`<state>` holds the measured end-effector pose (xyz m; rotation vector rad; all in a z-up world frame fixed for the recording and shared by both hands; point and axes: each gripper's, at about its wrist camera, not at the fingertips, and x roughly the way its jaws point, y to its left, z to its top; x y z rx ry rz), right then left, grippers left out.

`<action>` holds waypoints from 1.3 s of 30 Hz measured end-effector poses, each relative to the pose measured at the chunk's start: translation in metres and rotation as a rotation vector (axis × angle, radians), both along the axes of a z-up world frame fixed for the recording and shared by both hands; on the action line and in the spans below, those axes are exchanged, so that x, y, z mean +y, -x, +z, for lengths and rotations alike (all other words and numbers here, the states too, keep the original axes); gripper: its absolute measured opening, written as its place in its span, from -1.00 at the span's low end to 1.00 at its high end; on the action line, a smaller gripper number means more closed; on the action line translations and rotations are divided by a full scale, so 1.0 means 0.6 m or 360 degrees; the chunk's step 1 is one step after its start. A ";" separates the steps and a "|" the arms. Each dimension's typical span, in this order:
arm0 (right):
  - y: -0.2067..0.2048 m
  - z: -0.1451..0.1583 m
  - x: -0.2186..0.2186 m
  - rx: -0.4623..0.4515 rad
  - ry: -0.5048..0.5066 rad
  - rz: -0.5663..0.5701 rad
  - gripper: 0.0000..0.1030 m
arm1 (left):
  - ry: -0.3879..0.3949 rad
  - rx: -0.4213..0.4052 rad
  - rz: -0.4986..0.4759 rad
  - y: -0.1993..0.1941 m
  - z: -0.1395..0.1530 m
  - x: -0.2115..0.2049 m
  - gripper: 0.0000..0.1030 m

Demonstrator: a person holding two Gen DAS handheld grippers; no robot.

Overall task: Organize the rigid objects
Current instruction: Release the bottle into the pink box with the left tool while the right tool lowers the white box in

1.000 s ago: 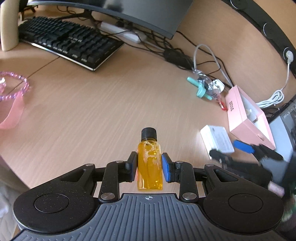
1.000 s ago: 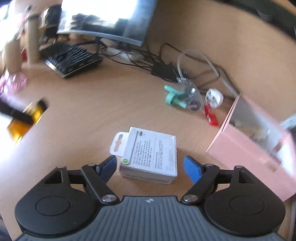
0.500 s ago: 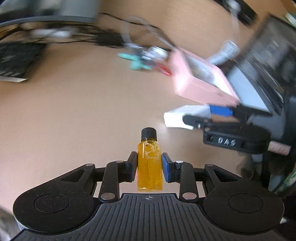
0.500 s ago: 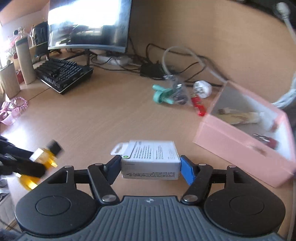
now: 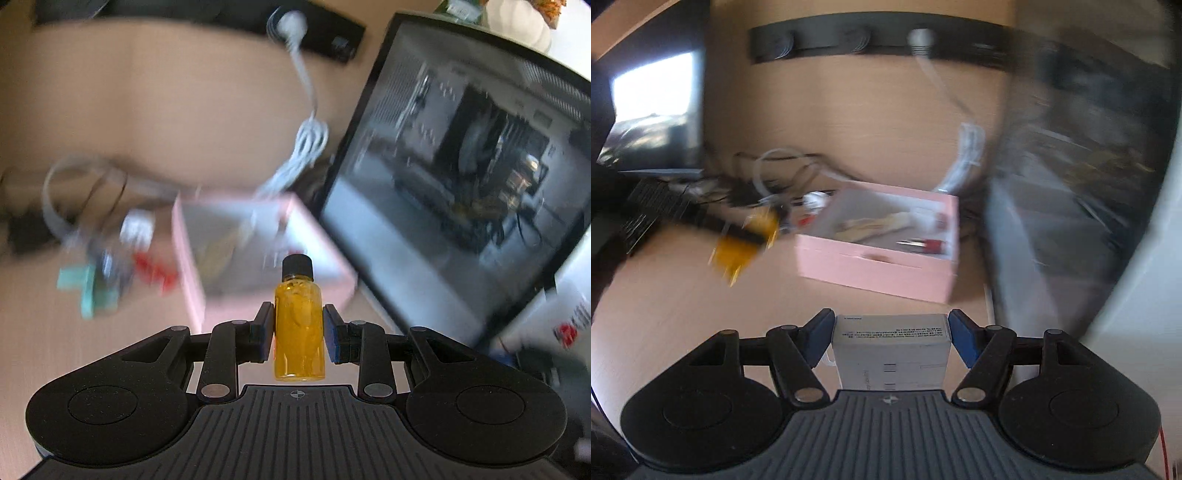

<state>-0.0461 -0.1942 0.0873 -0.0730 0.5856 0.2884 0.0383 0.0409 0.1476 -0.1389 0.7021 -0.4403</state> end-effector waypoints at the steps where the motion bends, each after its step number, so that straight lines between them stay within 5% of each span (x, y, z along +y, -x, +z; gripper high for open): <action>1: 0.005 -0.002 -0.008 0.0009 -0.0020 -0.0034 0.32 | -0.0001 -0.0029 0.0007 -0.022 0.009 -0.009 -0.38; 7: 0.026 -0.020 -0.018 0.0030 -0.0015 -0.0090 0.32 | -0.0027 -0.0097 0.0104 -0.132 0.035 -0.055 -0.39; 12: 0.019 -0.039 -0.014 0.0060 -0.0002 -0.0094 0.32 | 0.0004 -0.0171 0.0188 -0.105 0.025 -0.043 -0.39; 17: -0.008 -0.041 -0.005 0.0069 -0.0025 -0.0045 0.32 | -0.0039 -0.0018 0.0231 -0.037 -0.017 0.001 -0.39; 23: -0.088 -0.002 0.033 -0.0113 -0.0006 0.0075 0.32 | -0.0003 0.0260 0.0333 0.039 -0.091 0.040 -0.39; 30: -0.221 0.068 0.071 -0.0516 -0.0176 -0.0072 0.42 | -0.0015 0.0334 0.0542 0.091 -0.101 0.108 -0.39; 39: -0.194 -0.030 0.105 -0.0118 -0.0047 0.0120 0.51 | 0.0004 0.0485 0.0753 0.104 -0.141 0.166 -0.39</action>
